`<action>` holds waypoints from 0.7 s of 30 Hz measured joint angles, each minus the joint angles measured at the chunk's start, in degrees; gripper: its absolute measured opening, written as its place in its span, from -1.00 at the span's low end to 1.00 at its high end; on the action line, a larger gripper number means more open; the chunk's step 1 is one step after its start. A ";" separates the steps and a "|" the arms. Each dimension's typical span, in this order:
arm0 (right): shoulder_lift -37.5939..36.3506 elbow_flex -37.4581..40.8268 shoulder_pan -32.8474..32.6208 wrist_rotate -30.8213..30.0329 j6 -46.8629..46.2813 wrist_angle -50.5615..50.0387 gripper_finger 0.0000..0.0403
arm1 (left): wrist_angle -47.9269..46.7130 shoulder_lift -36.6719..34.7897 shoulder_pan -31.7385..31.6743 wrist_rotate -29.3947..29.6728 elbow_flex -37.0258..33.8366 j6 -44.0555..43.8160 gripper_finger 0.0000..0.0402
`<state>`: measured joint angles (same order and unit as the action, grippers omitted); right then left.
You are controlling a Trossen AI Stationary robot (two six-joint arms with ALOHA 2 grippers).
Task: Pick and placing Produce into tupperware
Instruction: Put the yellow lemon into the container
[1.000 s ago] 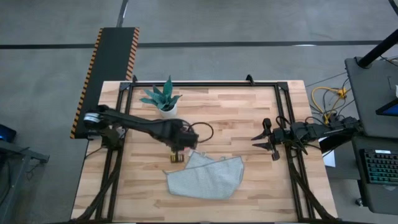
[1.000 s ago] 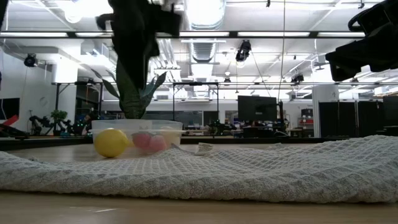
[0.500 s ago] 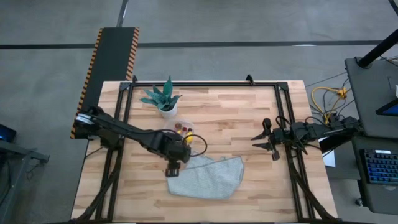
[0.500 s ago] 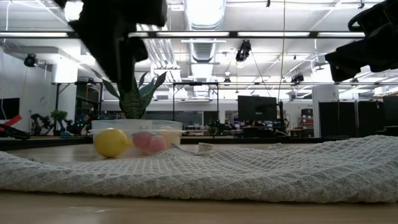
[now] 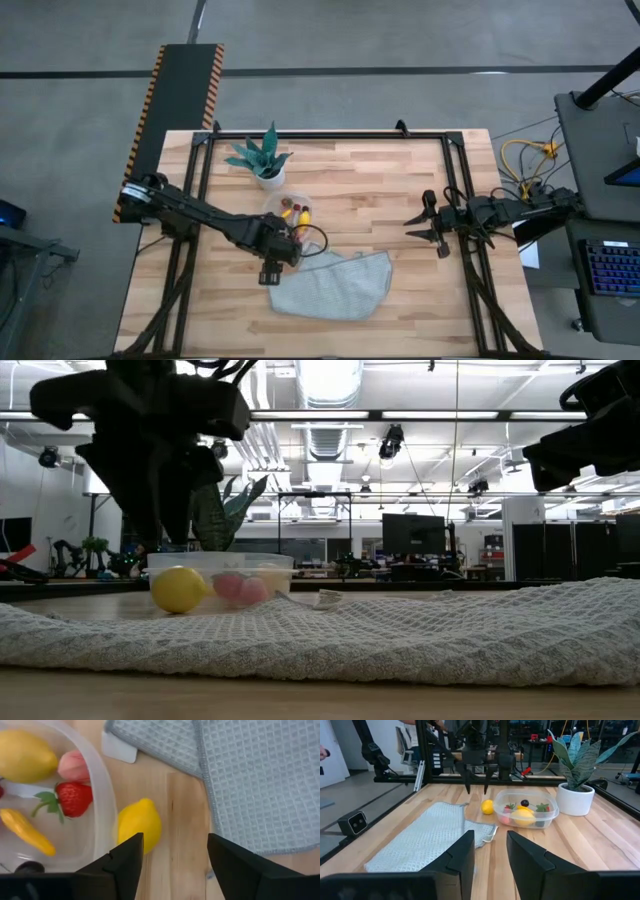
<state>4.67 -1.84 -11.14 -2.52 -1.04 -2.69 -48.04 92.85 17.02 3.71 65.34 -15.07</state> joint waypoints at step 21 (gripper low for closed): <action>0.76 0.01 0.01 0.08 -0.02 -0.01 -0.43 | 2.48 4.62 0.88 -1.91 0.78 3.52 -0.01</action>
<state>5.43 -1.83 -11.13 -2.44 -1.06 -2.70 -45.56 97.47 17.90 1.80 66.12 -11.55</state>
